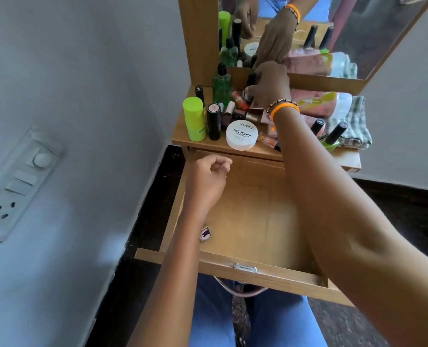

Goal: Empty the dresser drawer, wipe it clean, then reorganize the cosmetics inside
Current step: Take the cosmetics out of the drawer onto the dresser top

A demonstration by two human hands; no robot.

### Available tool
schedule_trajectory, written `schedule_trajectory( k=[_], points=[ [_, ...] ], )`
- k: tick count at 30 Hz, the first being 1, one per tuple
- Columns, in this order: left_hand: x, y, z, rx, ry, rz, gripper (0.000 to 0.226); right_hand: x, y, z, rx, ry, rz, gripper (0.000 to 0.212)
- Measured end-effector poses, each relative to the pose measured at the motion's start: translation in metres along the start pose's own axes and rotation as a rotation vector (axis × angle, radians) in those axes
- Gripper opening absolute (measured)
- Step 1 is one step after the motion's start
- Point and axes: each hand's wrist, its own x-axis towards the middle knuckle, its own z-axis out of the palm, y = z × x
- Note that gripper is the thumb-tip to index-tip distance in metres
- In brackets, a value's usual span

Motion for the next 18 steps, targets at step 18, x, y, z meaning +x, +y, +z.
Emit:
schedule_trajectory(
  k=[18],
  points=[
    [-0.036, -0.059, -0.019, 0.769, -0.414, -0.272, 0.023, -0.210, 0.024, 0.062, -0.118, -0.858, -0.348, 0.025]
  ],
)
